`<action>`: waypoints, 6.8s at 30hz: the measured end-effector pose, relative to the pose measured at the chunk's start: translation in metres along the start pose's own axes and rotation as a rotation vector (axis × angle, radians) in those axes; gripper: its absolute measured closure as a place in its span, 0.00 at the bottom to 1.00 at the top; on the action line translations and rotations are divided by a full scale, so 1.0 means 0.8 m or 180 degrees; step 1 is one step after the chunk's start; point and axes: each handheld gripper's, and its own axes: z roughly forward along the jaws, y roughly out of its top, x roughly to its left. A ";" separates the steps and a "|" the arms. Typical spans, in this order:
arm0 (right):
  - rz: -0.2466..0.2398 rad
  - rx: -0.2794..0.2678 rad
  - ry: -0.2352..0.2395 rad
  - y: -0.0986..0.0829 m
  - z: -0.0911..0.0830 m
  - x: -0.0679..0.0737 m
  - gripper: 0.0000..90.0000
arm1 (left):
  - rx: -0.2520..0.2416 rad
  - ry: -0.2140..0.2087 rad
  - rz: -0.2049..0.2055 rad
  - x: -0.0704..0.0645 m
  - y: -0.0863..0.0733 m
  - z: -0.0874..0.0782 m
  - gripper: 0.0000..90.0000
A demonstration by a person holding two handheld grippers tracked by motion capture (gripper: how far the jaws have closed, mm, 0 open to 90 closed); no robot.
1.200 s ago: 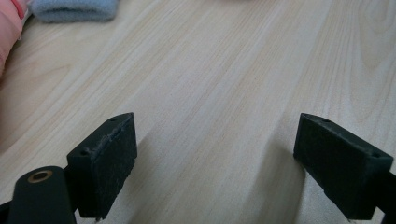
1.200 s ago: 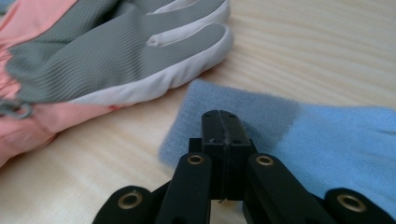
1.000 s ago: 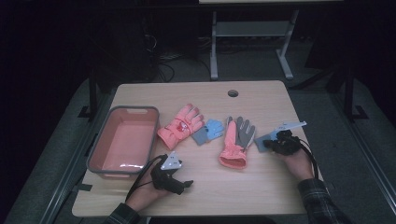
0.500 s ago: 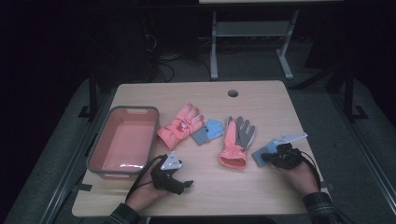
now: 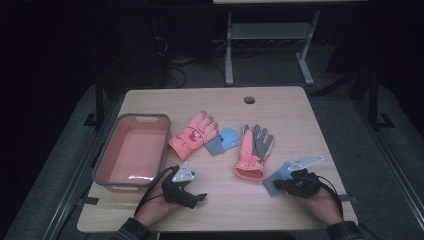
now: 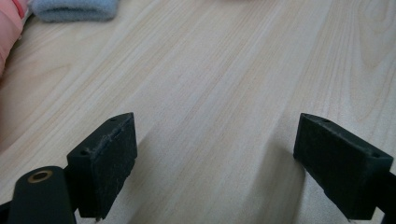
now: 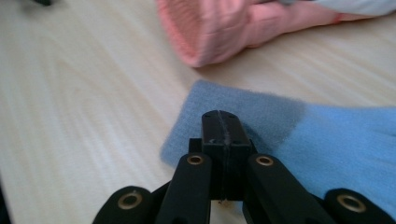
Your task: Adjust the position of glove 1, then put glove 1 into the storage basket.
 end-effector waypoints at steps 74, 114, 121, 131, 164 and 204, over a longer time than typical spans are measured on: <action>-0.0329 -0.0263 0.0117 0.021 0.013 0.032 0.64 | -0.0010 0.0032 -0.0022 -0.001 0.002 0.002 0.14; -0.0087 -0.0358 -0.0593 -0.025 0.007 -0.044 0.15 | 0.0186 0.0021 -0.0073 0.010 0.067 0.023 0.16; -0.0087 -0.0358 -0.0592 -0.025 0.007 -0.044 0.15 | 0.0171 0.0067 -0.0085 0.025 0.086 0.030 0.20; -0.0091 -0.0359 -0.0593 -0.025 0.007 -0.044 0.15 | 0.0076 0.0107 -0.0158 0.054 0.118 0.044 0.26; -0.0079 -0.0363 -0.0588 -0.025 0.007 -0.044 0.15 | 0.0295 0.0272 -0.0182 0.116 0.141 0.119 0.75; -0.0085 -0.0361 -0.0592 -0.025 0.007 -0.044 0.15 | -0.0124 -0.0243 -0.0408 0.044 0.144 0.010 0.96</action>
